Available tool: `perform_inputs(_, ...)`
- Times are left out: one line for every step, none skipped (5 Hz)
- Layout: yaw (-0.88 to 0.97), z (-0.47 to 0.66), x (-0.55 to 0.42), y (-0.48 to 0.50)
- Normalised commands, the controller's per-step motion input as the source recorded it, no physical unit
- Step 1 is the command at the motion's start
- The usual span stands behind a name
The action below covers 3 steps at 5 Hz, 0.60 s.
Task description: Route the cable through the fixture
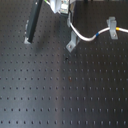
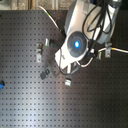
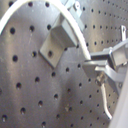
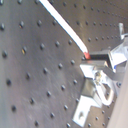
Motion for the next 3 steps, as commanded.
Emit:
perform_inputs(0.00, 0.00, -0.011, -0.007)
perform_inputs(0.02, 0.17, -0.149, -0.088)
perform_inputs(0.00, 0.24, -0.204, -0.134)
